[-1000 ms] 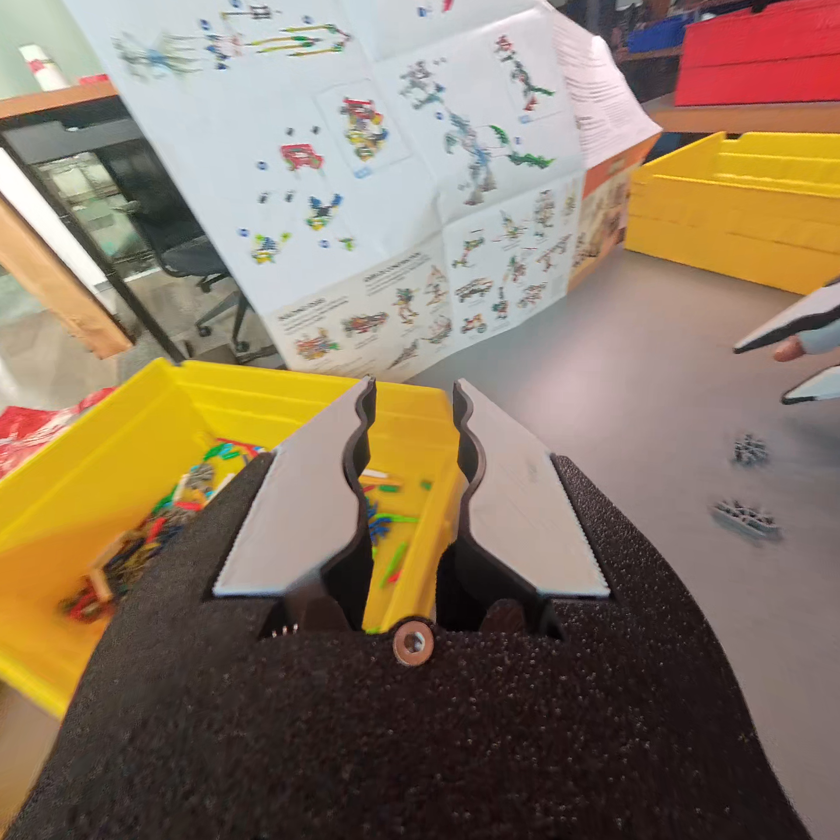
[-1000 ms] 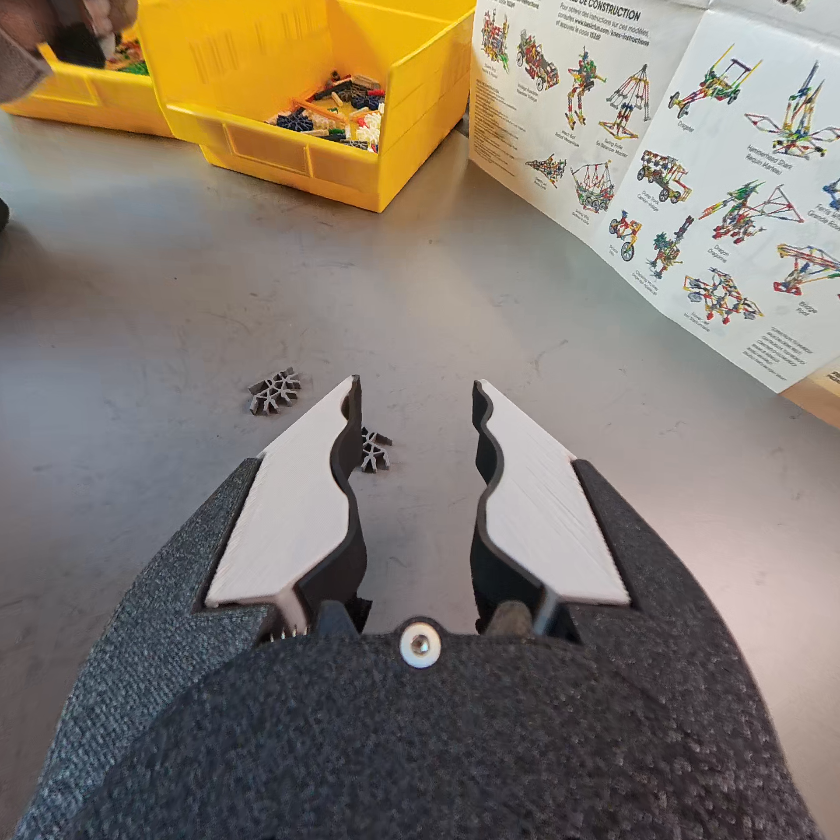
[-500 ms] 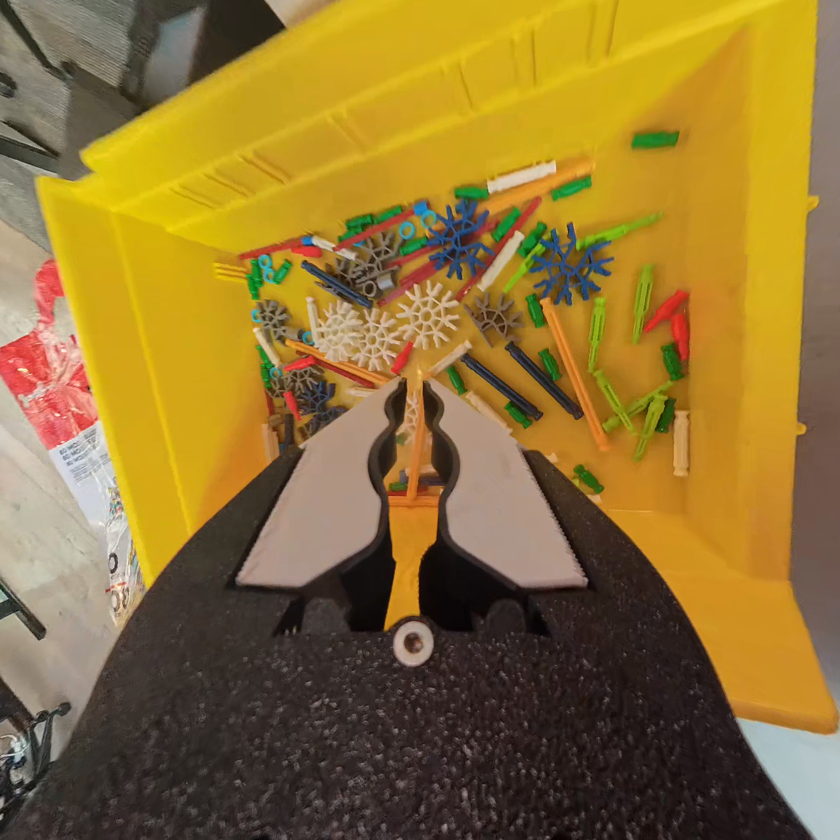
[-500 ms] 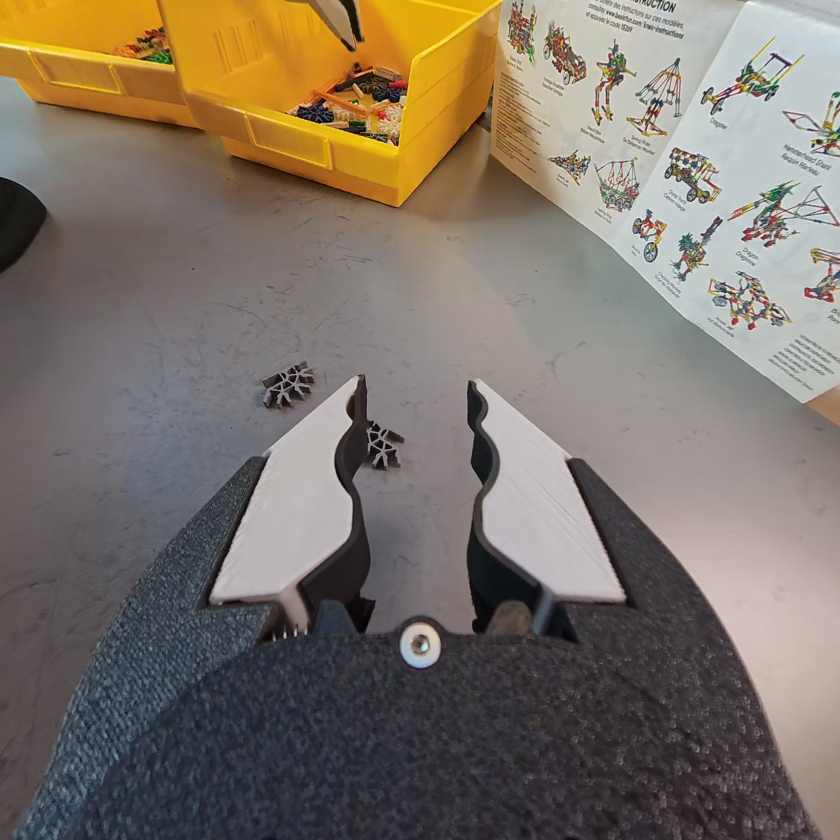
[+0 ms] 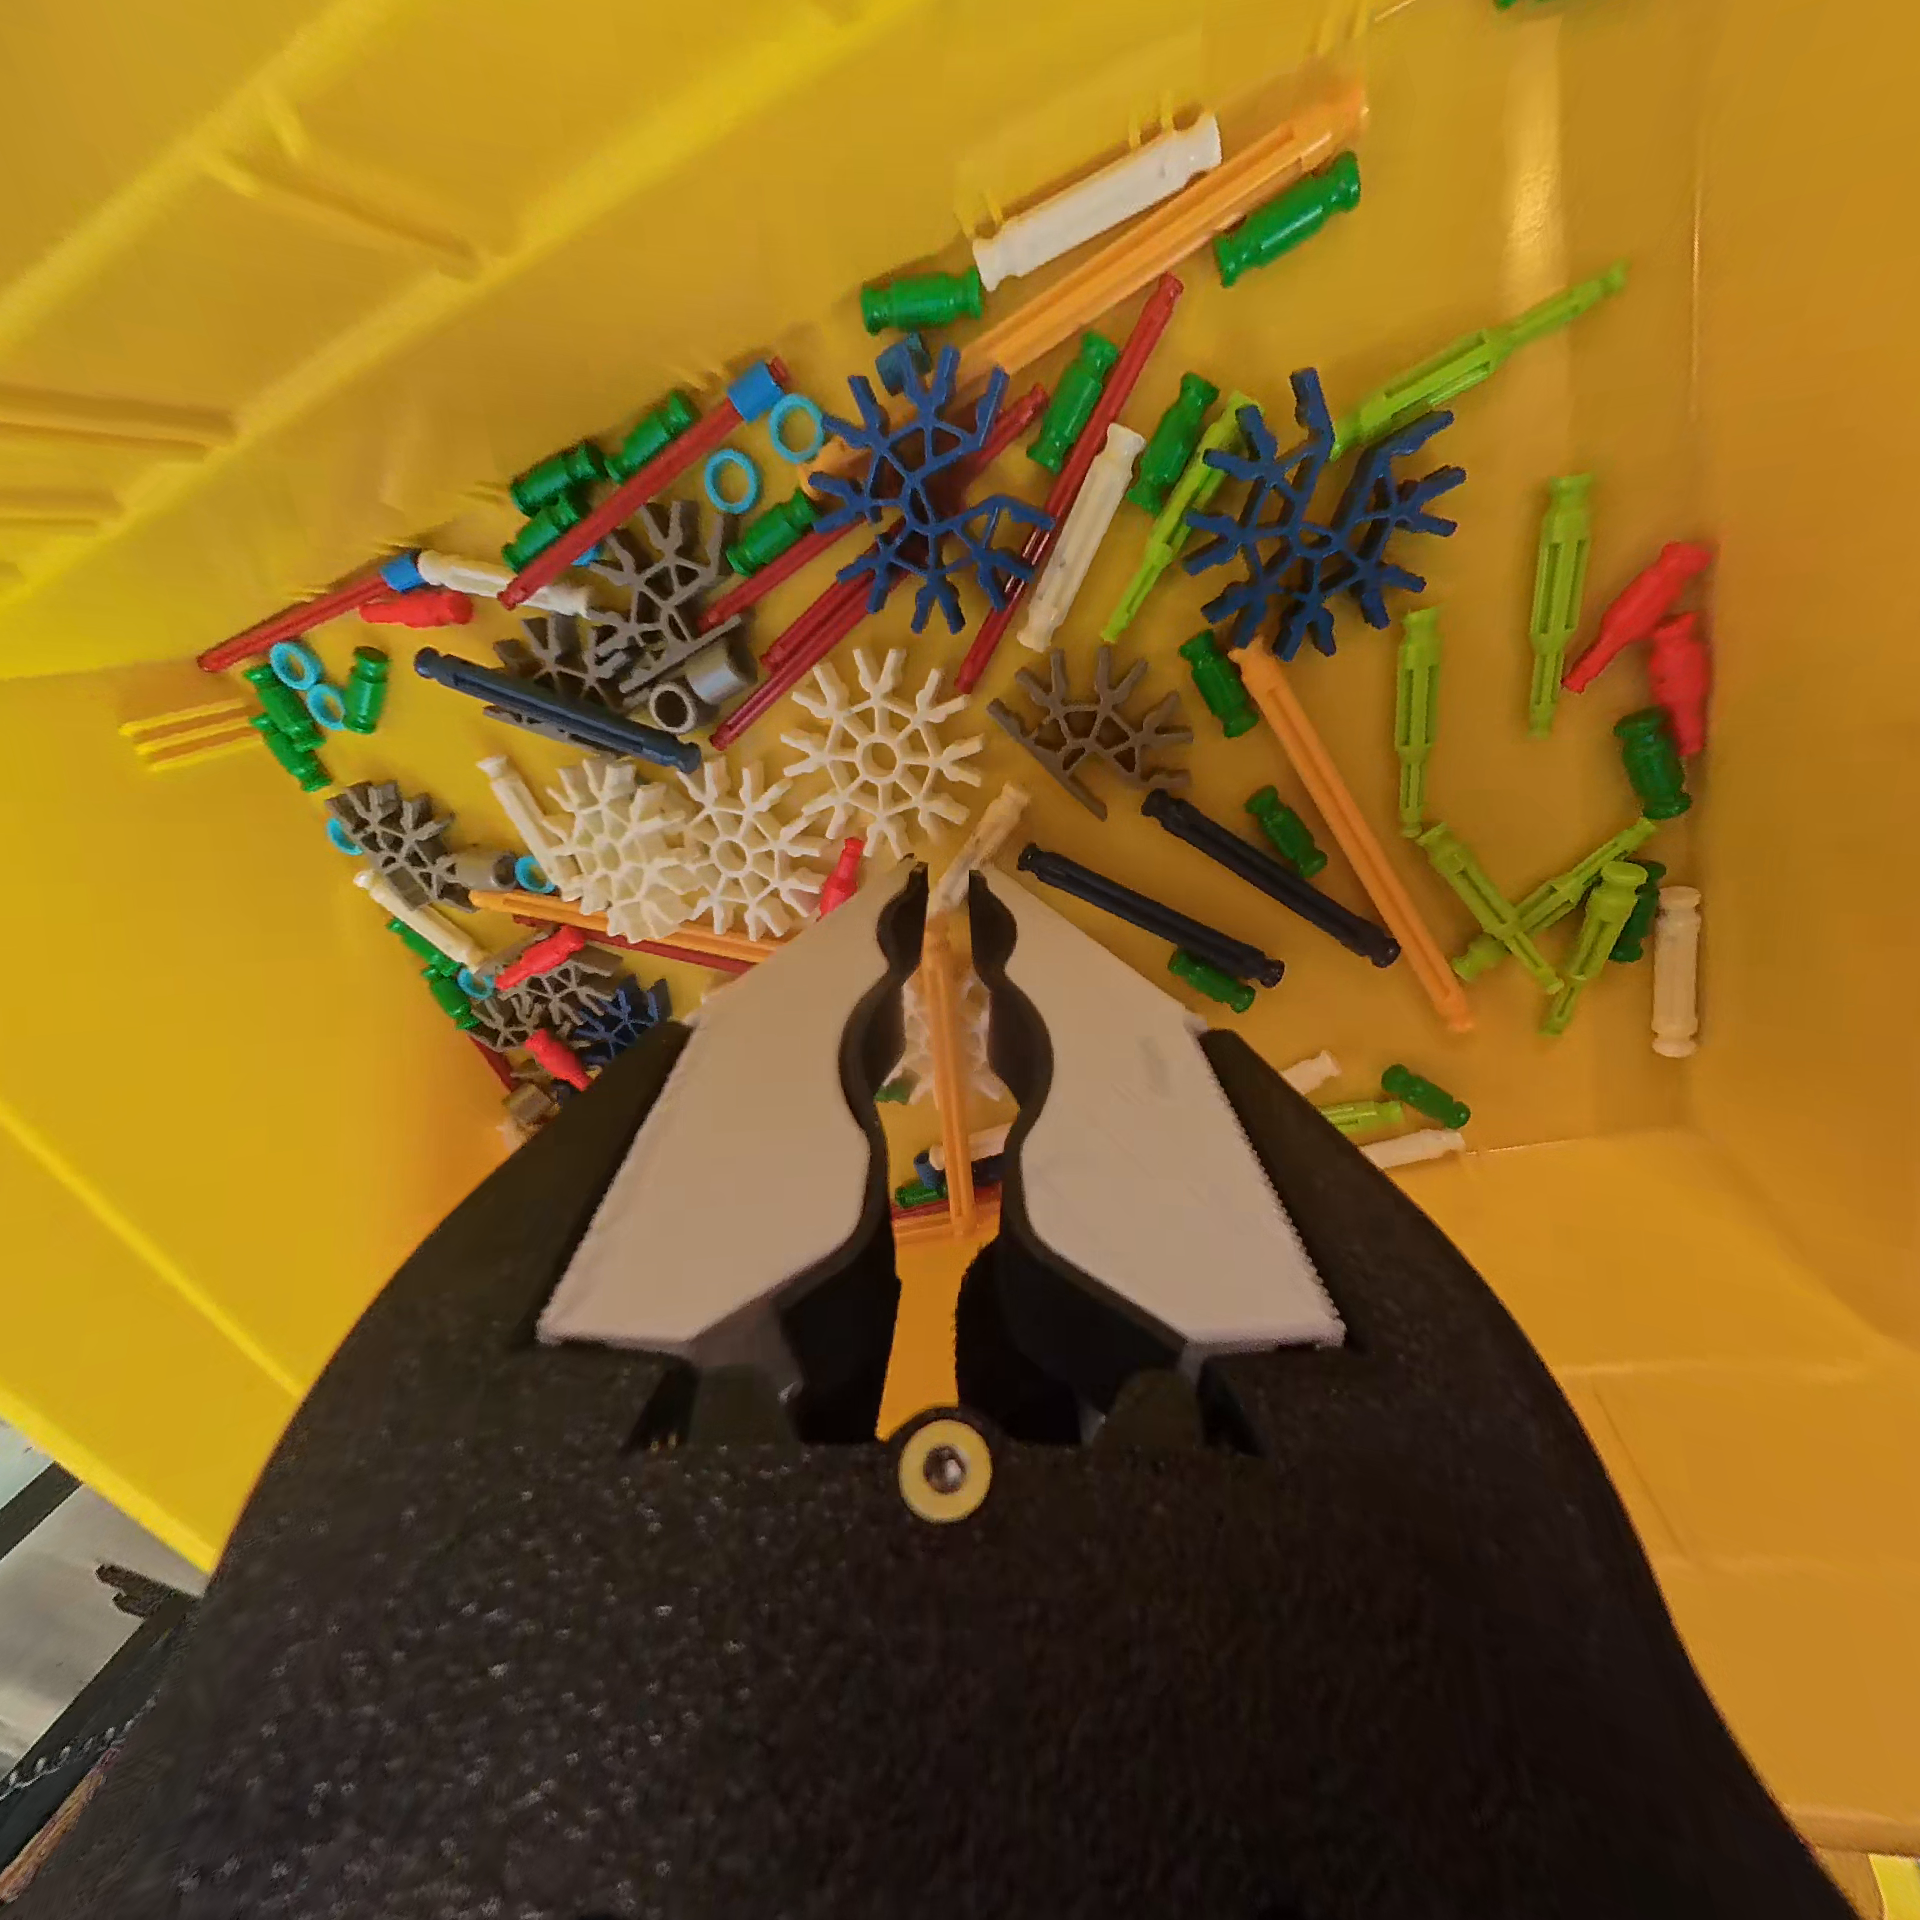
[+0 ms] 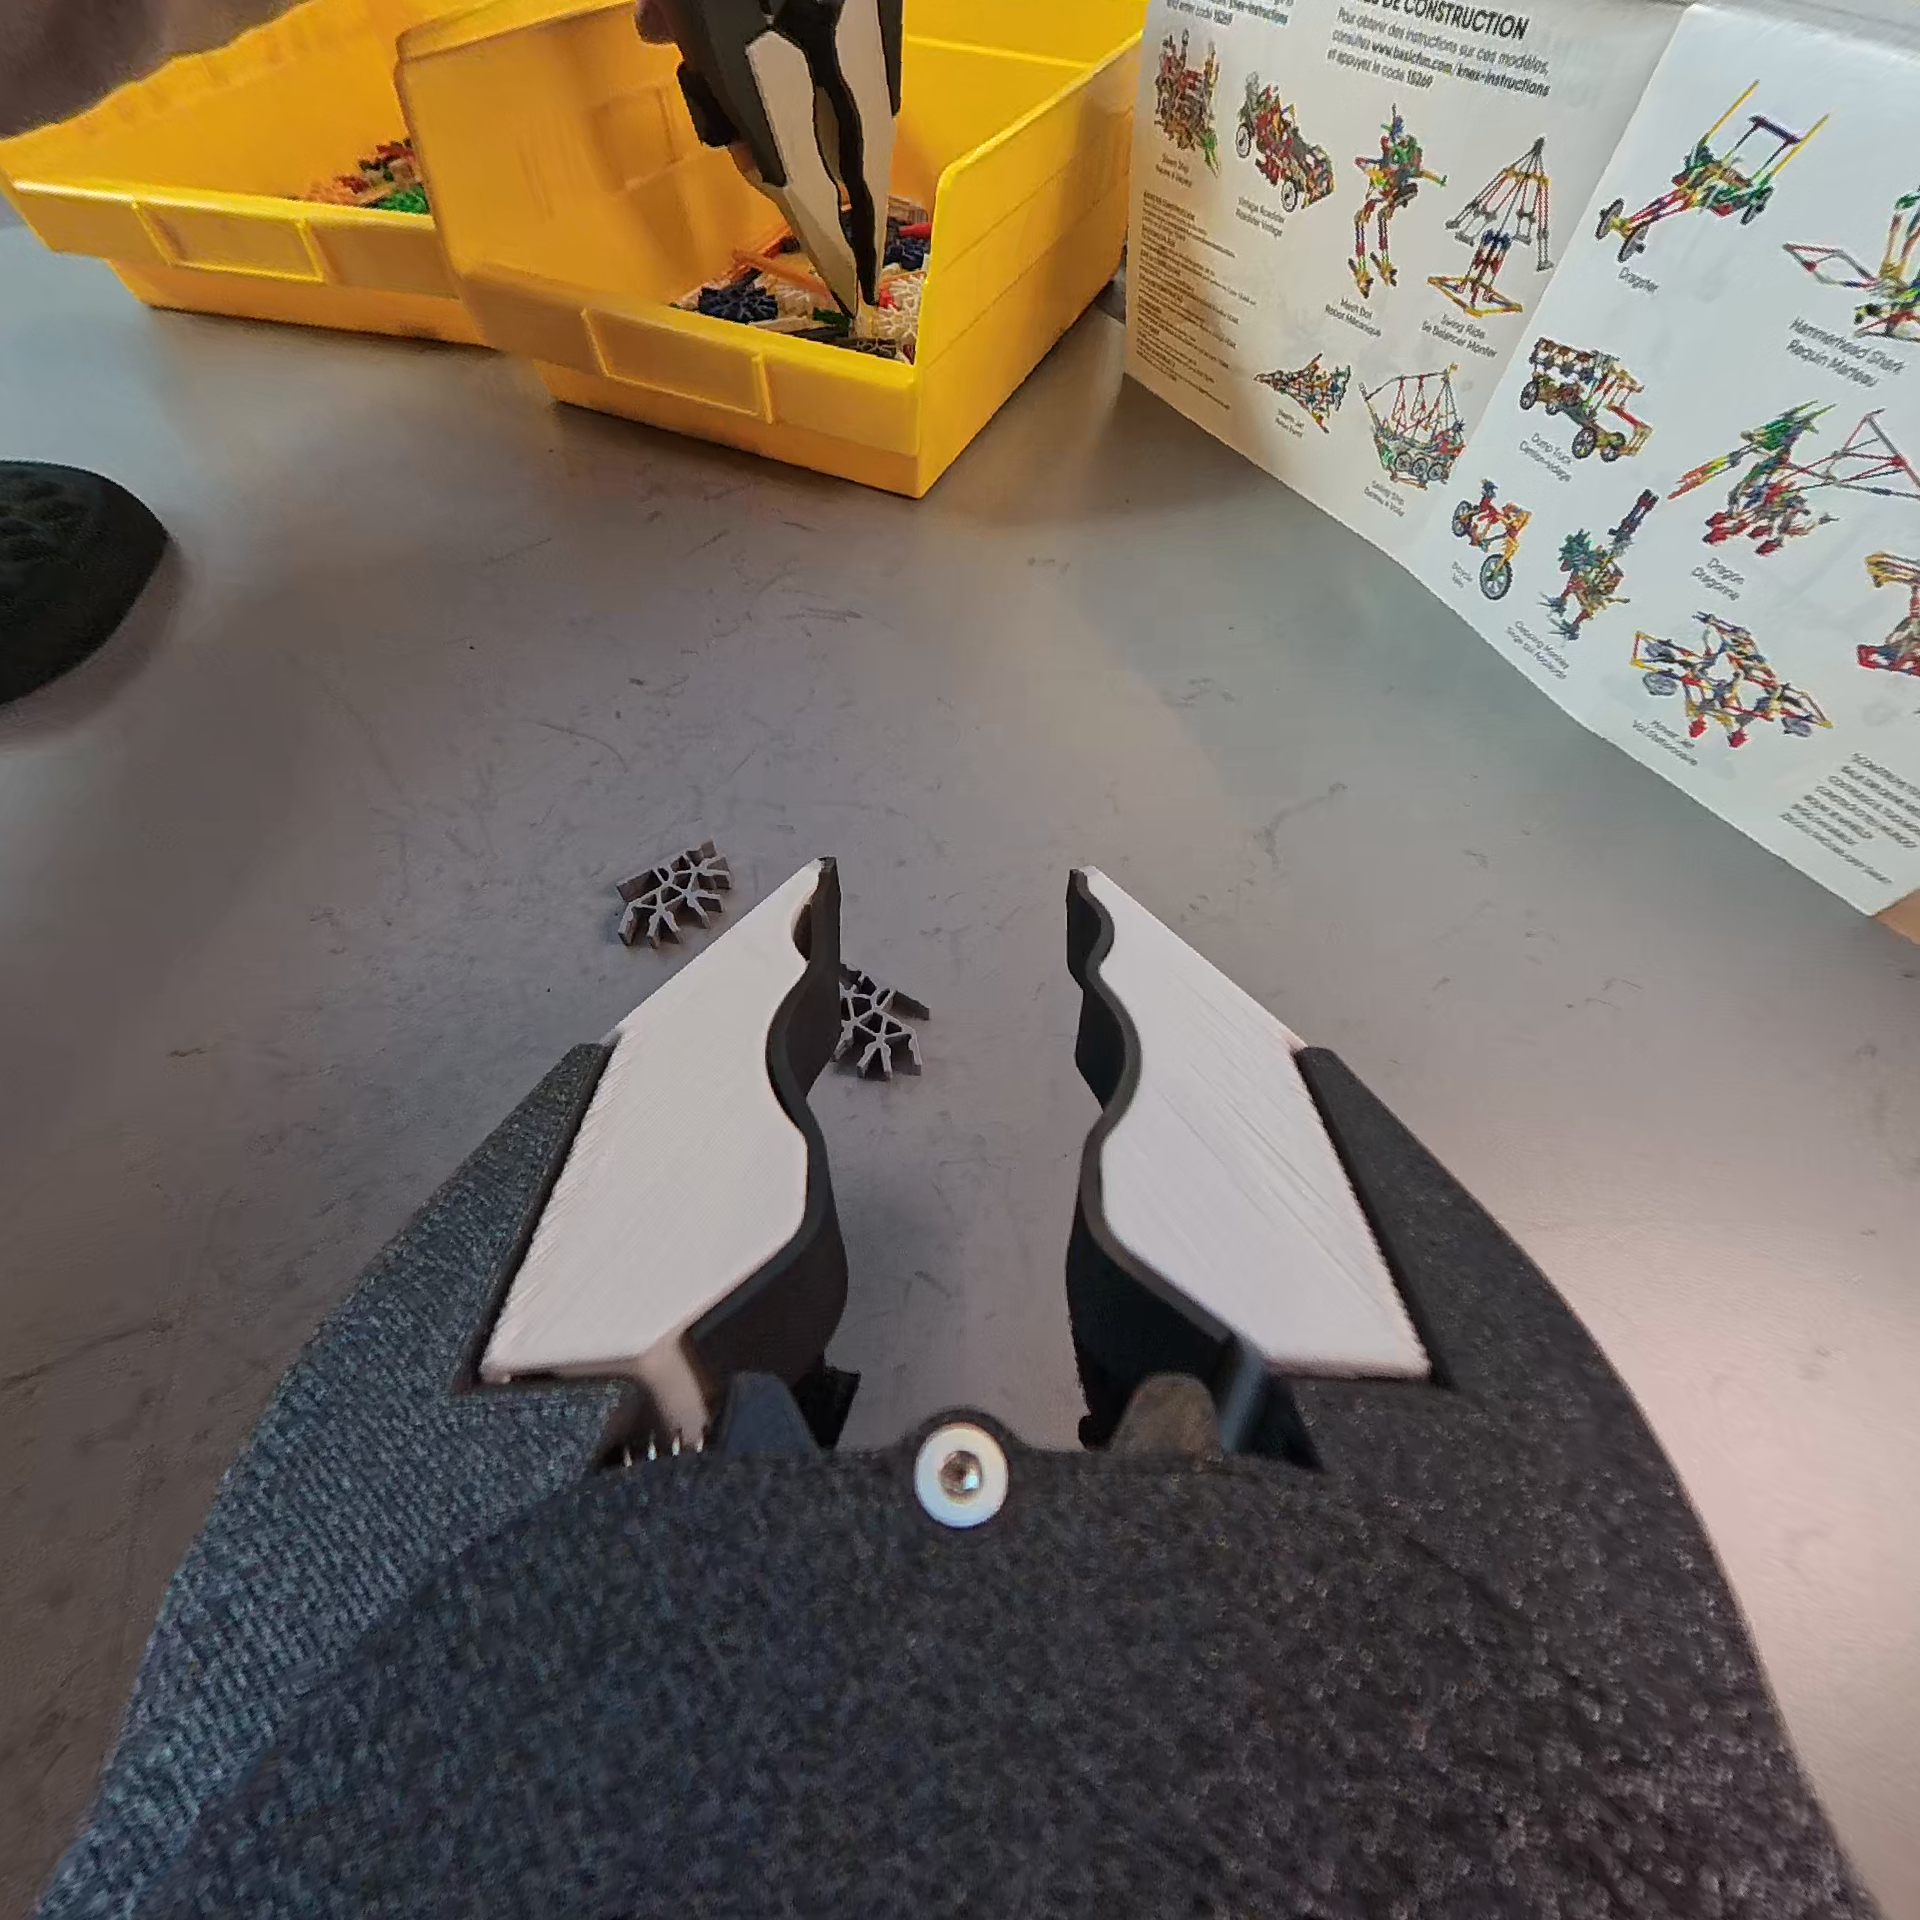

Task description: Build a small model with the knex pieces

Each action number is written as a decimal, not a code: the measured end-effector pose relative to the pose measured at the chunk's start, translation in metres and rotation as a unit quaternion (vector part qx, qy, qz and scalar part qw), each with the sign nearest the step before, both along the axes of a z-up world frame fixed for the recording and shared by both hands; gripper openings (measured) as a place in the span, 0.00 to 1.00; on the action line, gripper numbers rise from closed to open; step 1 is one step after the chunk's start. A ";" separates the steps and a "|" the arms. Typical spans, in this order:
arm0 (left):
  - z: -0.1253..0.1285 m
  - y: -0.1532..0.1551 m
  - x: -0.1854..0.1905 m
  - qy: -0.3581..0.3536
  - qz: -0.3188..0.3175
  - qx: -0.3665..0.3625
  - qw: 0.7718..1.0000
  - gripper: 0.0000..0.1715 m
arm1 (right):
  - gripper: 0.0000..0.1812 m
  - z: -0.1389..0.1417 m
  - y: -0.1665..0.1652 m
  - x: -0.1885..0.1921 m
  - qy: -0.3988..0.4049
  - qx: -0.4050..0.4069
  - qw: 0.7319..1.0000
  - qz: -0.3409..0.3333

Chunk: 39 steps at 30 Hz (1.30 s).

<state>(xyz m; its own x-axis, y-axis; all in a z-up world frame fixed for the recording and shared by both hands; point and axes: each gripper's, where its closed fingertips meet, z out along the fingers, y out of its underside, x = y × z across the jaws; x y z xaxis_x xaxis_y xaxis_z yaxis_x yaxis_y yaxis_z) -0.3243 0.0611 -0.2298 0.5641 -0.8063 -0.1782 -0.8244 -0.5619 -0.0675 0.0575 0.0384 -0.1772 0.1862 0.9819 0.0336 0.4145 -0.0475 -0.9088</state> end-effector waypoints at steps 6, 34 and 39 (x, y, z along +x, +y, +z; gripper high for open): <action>-0.006 -0.006 0.000 -0.016 0.007 -0.046 0.999 0.06 | 0.23 0.000 -0.001 0.000 0.002 -0.003 1.000 0.003; 0.073 -0.080 0.292 -0.351 0.015 0.203 0.914 0.03 | 0.23 0.005 0.005 0.003 0.016 -0.004 1.000 -0.014; 0.013 -0.078 0.297 -0.354 0.062 0.163 0.919 0.04 | 0.23 0.005 0.005 0.003 0.013 0.000 1.000 -0.014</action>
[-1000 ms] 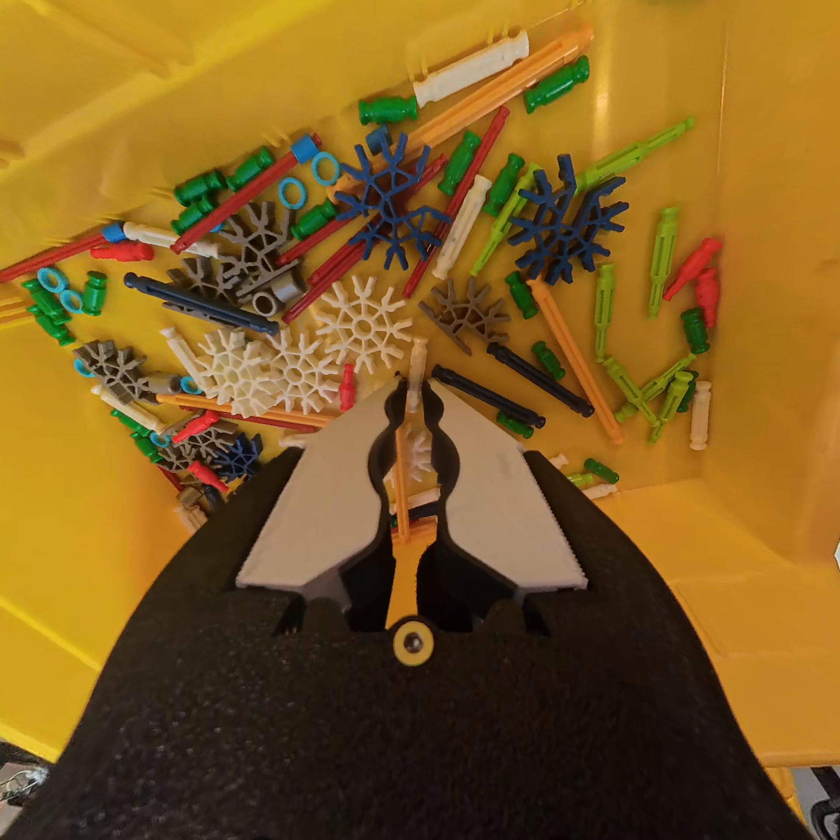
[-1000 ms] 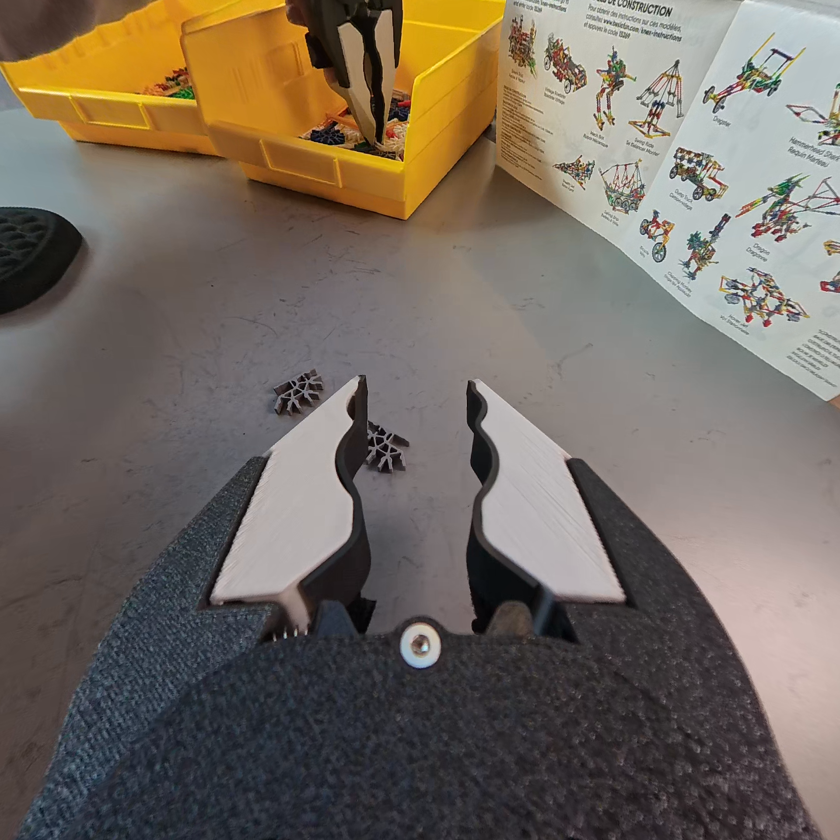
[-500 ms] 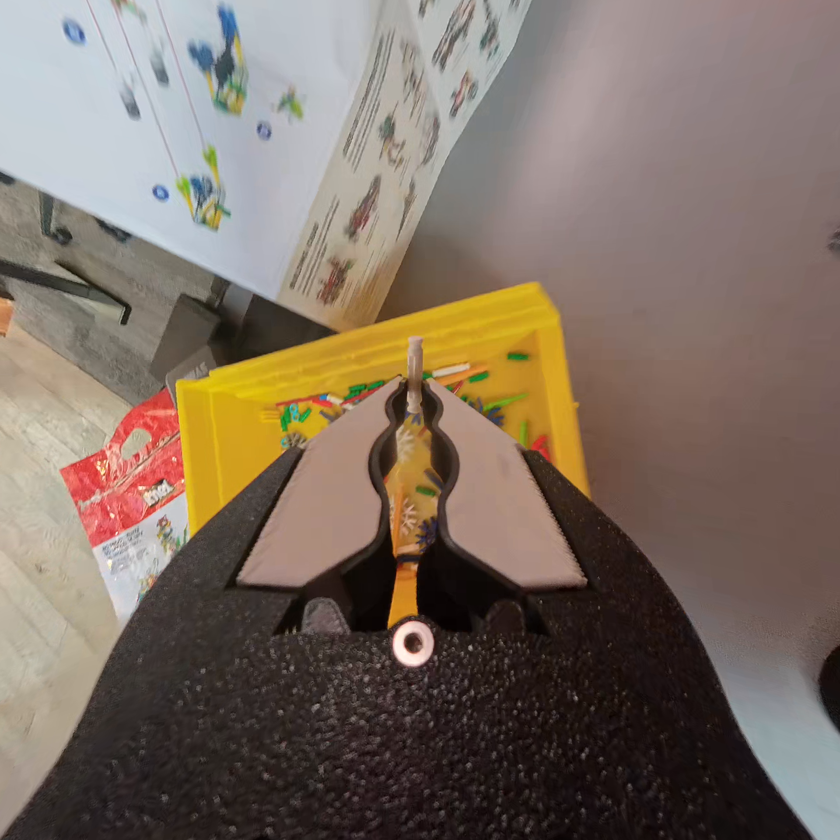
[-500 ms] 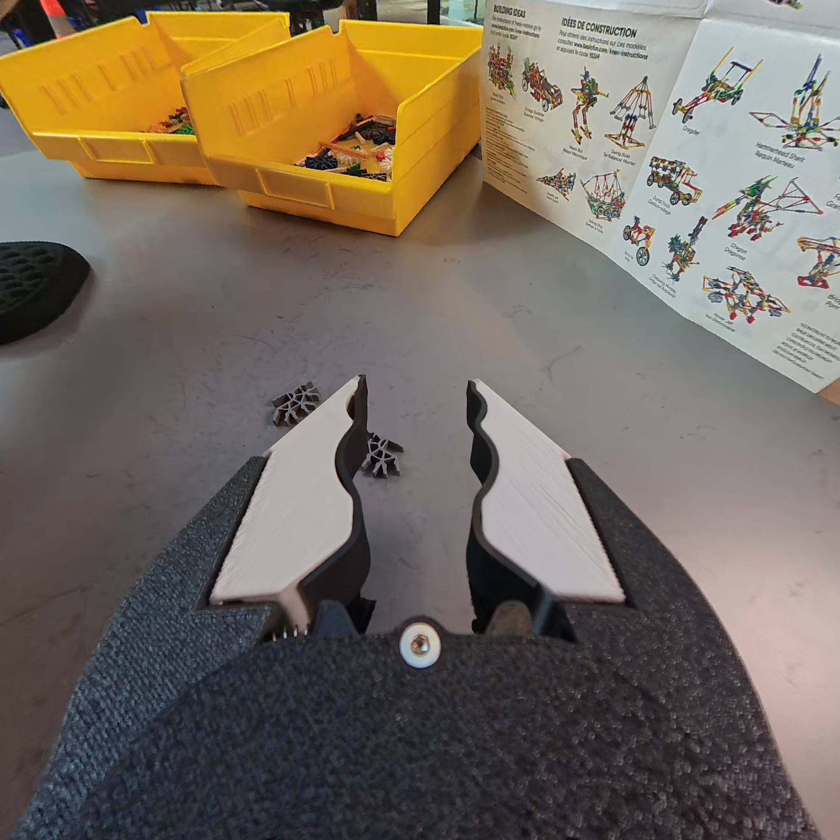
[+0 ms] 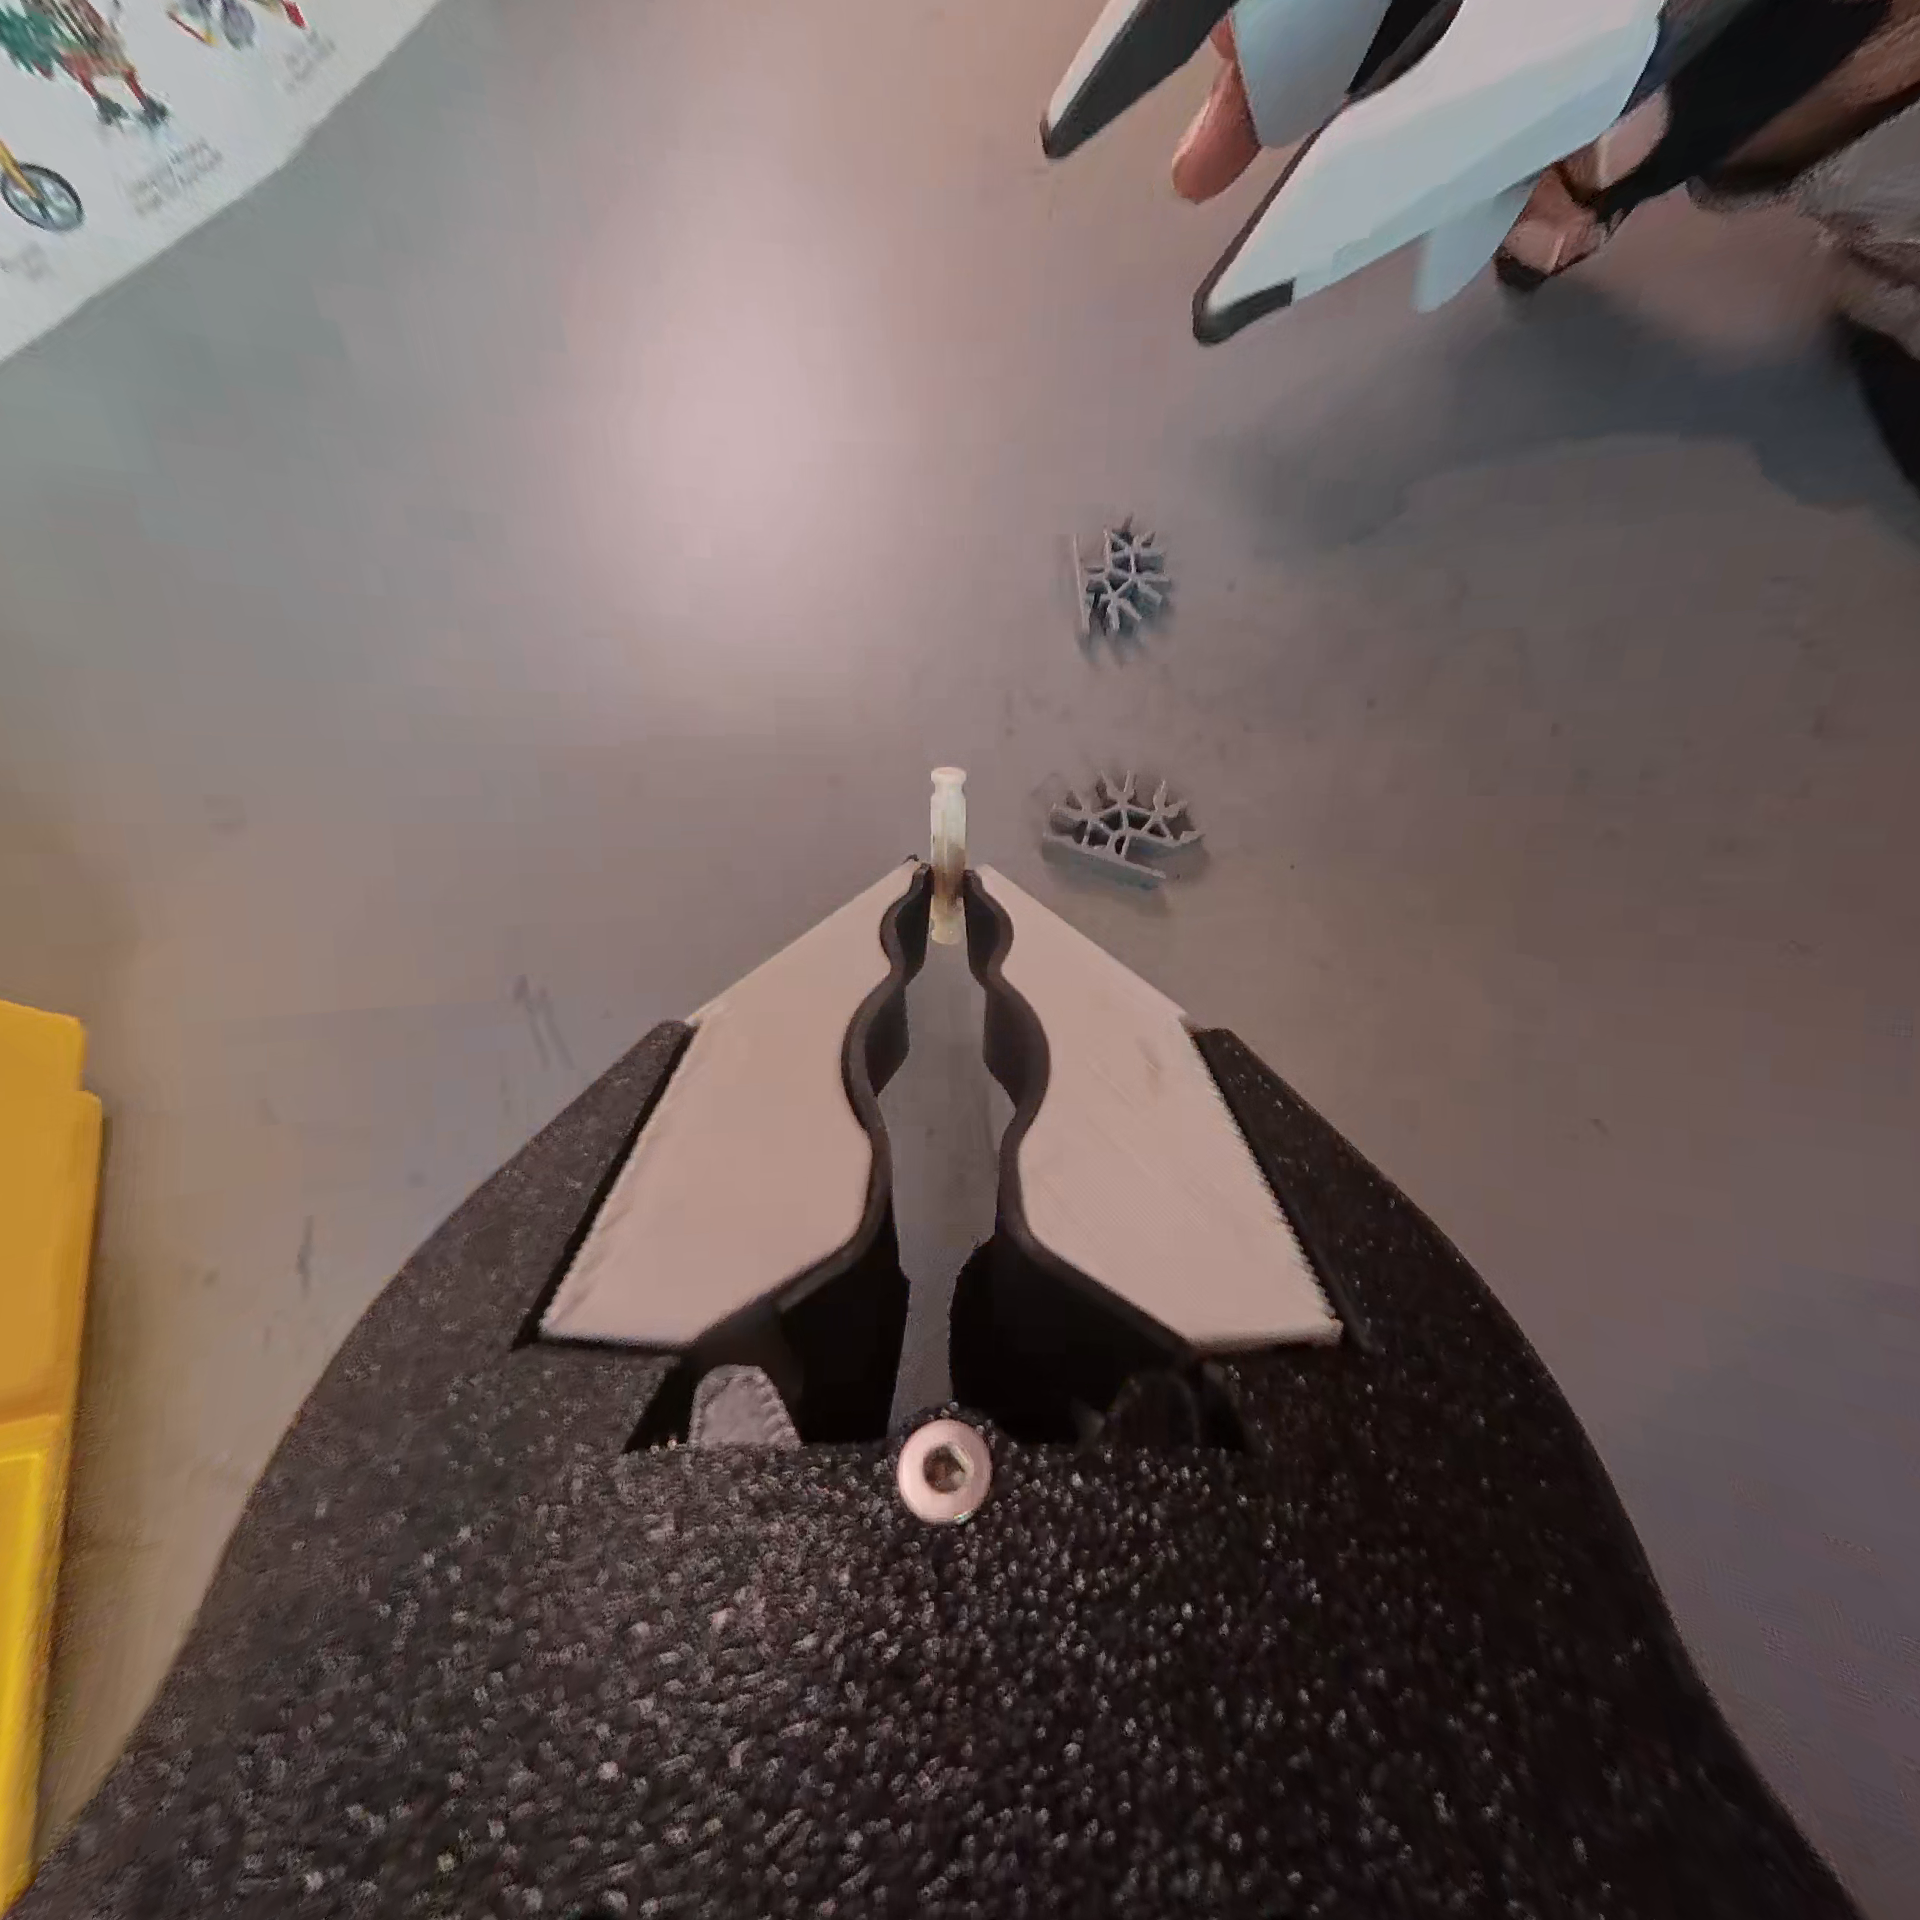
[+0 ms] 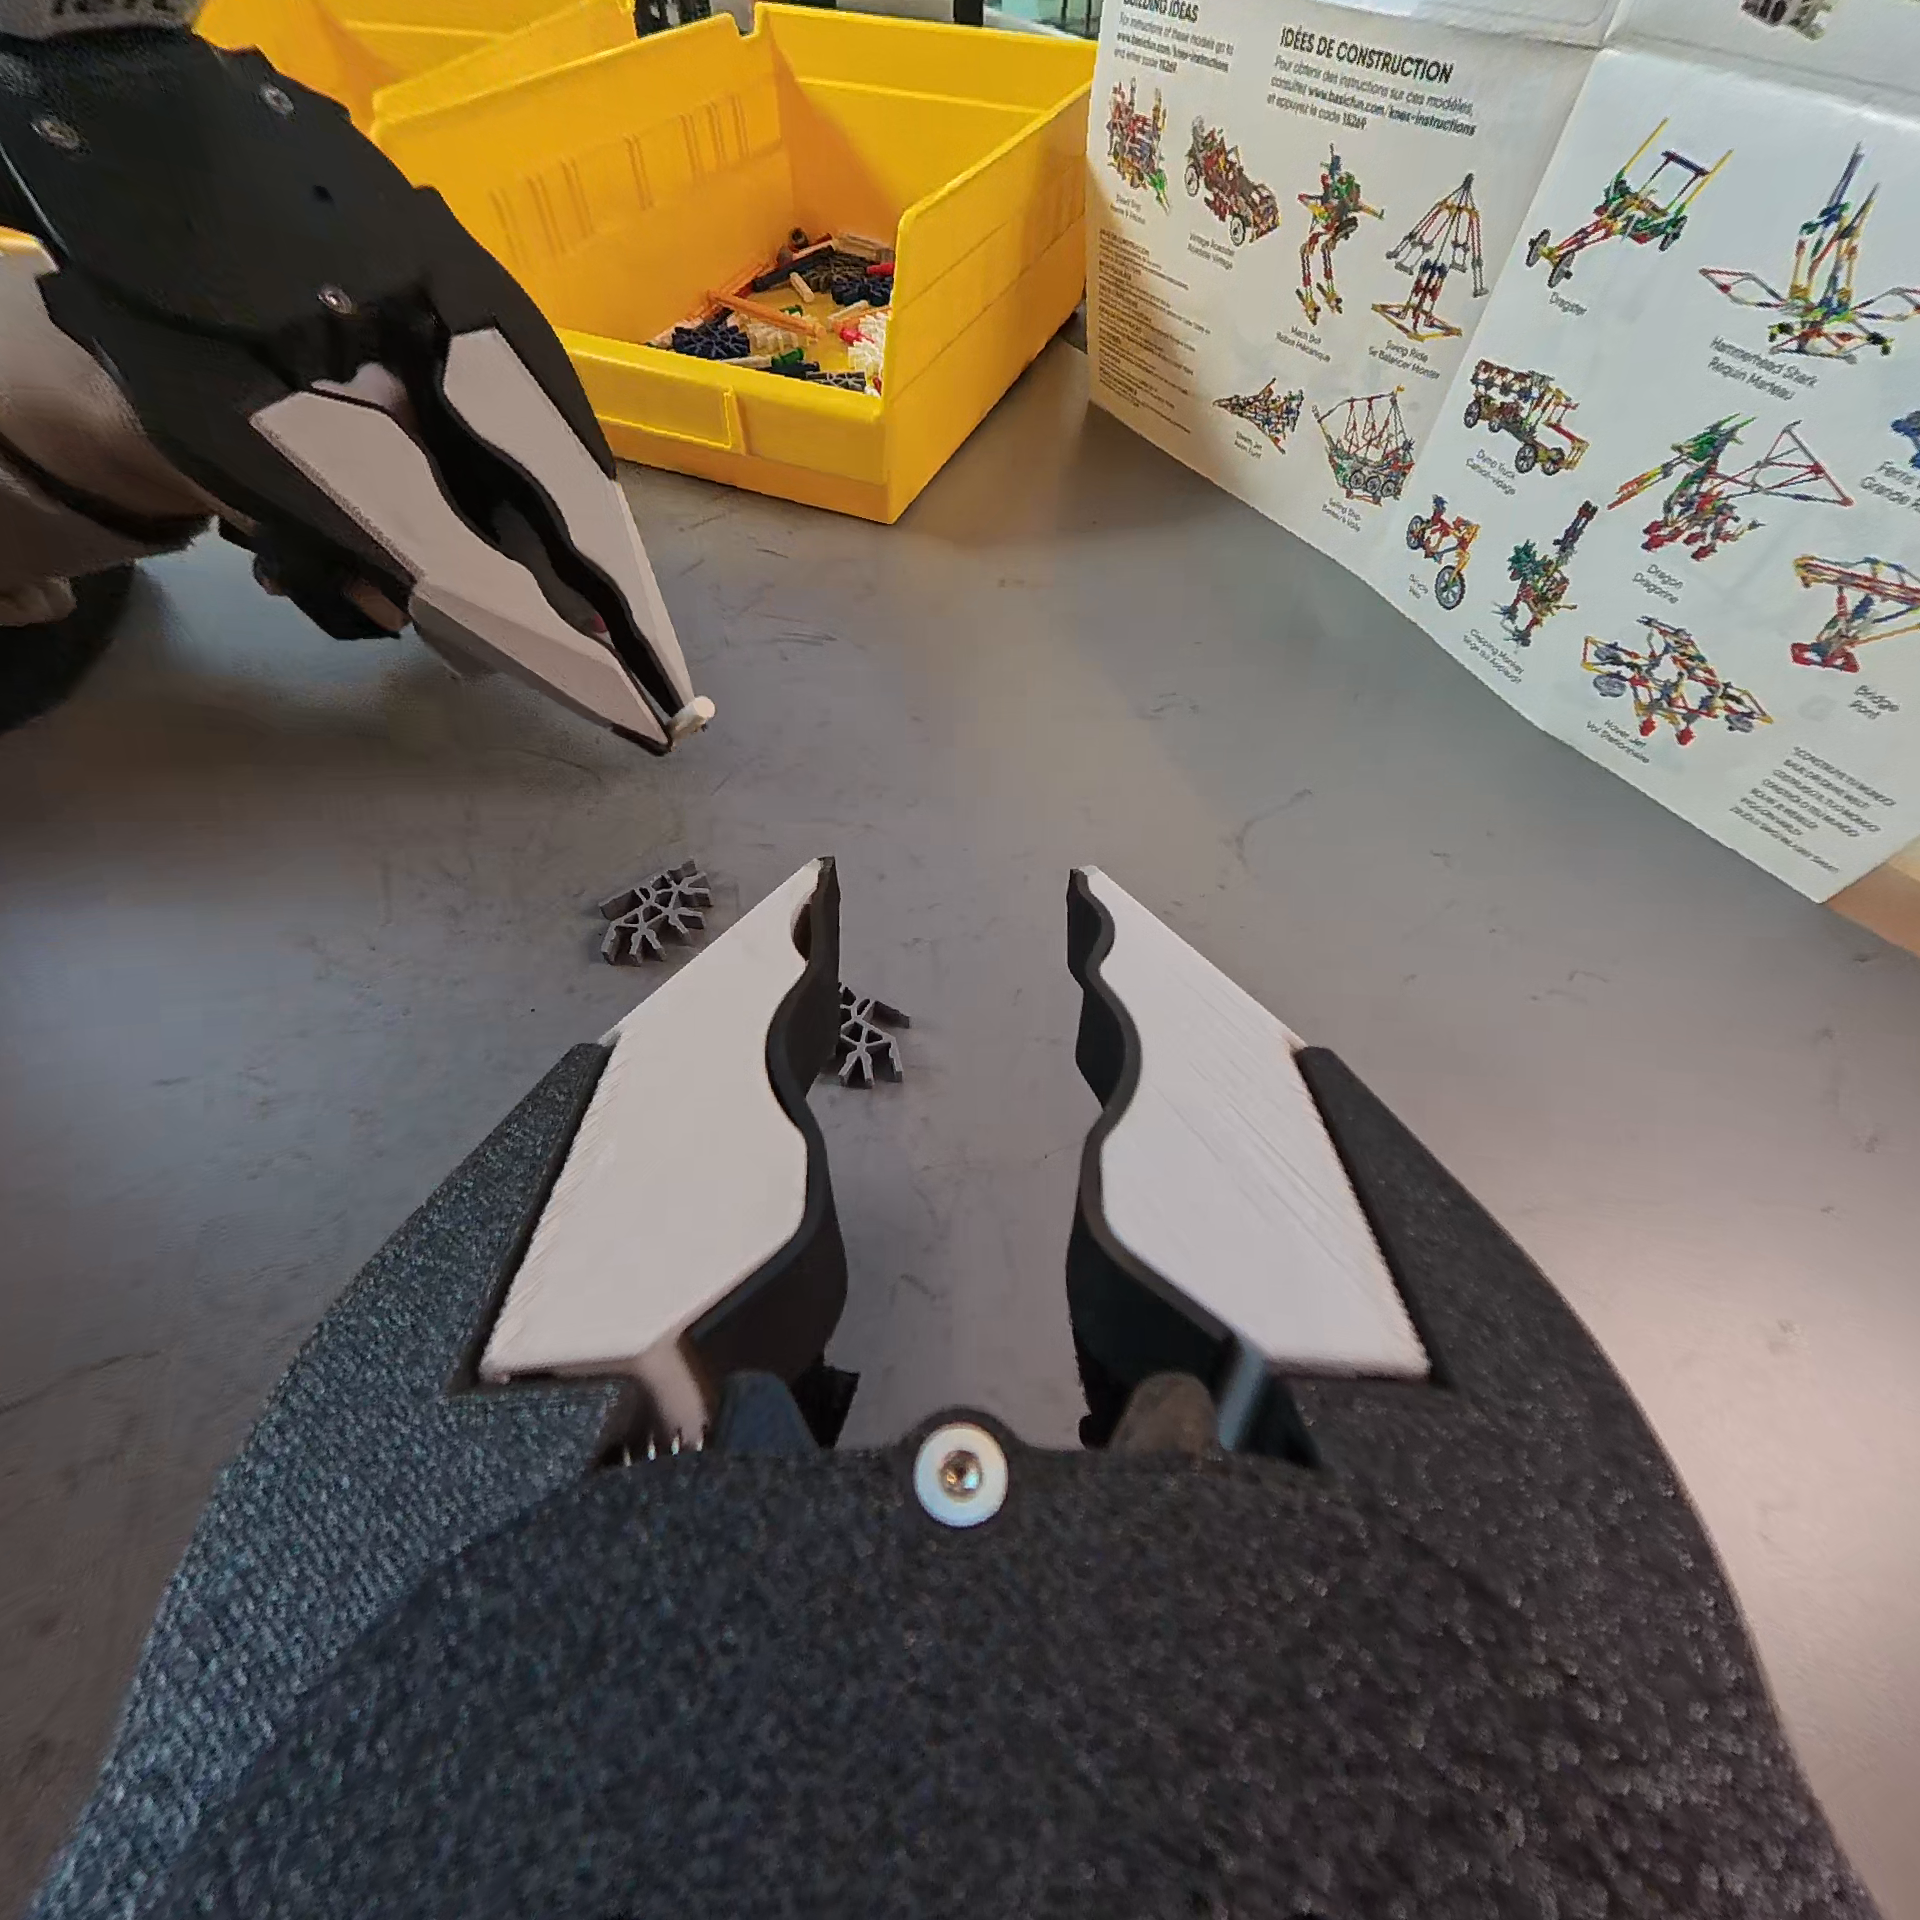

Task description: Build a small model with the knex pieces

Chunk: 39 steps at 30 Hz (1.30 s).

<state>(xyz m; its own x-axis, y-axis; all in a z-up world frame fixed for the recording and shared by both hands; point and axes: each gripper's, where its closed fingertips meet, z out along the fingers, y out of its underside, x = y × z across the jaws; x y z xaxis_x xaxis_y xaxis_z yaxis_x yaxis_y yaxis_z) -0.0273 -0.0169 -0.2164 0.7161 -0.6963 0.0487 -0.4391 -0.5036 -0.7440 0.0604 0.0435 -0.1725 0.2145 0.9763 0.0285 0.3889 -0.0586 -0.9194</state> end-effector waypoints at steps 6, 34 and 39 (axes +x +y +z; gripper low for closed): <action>-0.017 -0.007 -0.001 -0.004 -0.016 -0.023 1.000 0.03 | 0.23 -0.006 -0.002 -0.002 -0.018 0.004 1.000 0.005; 0.010 0.000 0.002 -0.059 -0.015 0.049 0.997 0.13 | 0.24 -0.020 -0.009 -0.004 -0.065 0.028 0.997 0.017; 0.007 0.000 0.003 -0.056 -0.018 0.049 0.997 0.13 | 0.24 -0.021 -0.010 -0.004 -0.069 0.029 0.997 0.017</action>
